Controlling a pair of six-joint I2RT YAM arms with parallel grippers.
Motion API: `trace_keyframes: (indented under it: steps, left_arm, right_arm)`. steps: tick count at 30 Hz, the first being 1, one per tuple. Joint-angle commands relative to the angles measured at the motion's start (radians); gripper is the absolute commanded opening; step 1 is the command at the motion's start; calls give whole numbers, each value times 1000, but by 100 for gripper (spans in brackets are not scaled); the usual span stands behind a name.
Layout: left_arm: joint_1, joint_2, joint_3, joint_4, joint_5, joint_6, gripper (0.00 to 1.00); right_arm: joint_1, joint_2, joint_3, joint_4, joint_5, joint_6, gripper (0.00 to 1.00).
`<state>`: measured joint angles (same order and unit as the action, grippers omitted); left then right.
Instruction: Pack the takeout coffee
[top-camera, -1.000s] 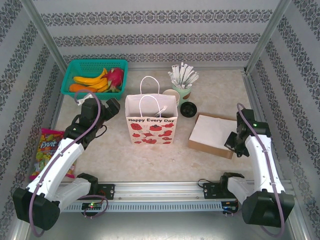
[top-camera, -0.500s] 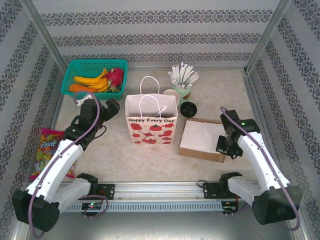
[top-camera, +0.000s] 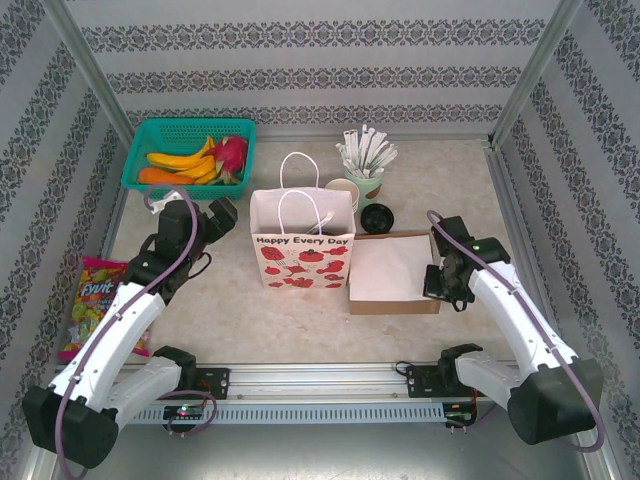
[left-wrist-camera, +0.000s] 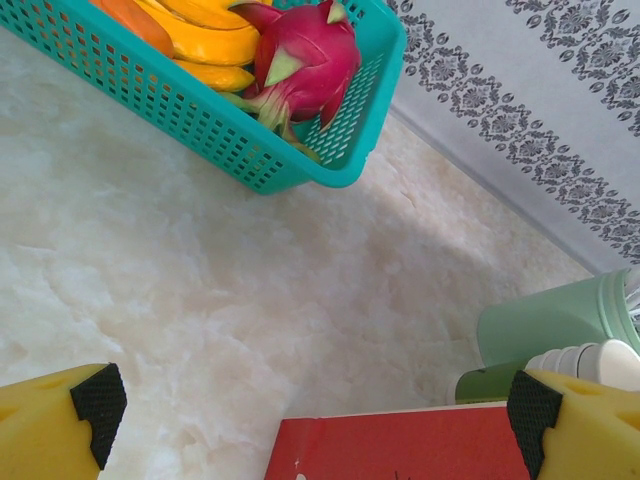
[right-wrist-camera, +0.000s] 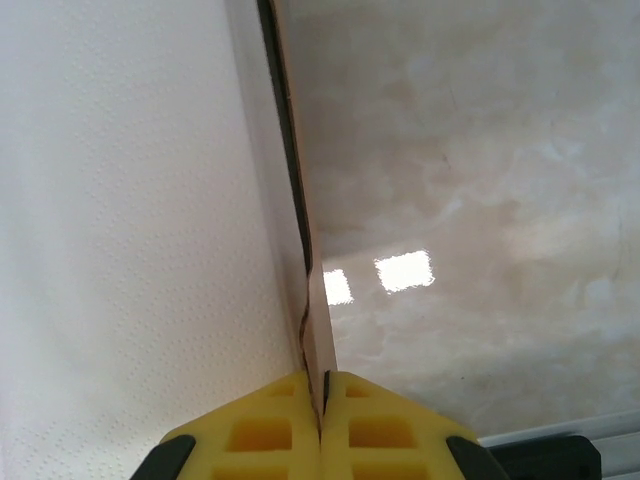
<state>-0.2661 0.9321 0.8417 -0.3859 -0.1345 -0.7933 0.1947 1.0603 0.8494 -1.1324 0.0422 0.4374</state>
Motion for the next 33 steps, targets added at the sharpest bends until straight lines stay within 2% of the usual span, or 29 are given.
trace_keyframes:
  steps: [1,10,12,15,20,22,26,33]
  left_arm:
    - [13,-21,-15,-5,-22,-5,100]
    - [12,-22,-17,-1,-29,-2,100]
    - [11,-24,-18,-2,-30,1,99]
    - [12,-26,-19,-1,-36,1,100]
    - [11,-24,-22,2,-36,-3,100]
    - [12,-24,-22,1,-38,-3,100]
    - [12,-22,-27,5,-41,-8,100]
    - [12,-13,-17,14,-43,-5,100]
  right_arm:
    - [11,9,-6,46,-44,-22,0]
    - [12,110,-1,55,-70,-39,2]
    - [12,112,3,56,-43,-29,10]
    - [12,102,12,68,28,-4,31]
    - [9,84,35,101,116,26,43]
    - [9,76,37,134,60,37,49]
    - [11,69,-2,274,-146,52,61]
    - [21,151,-49,480,-236,32,73]
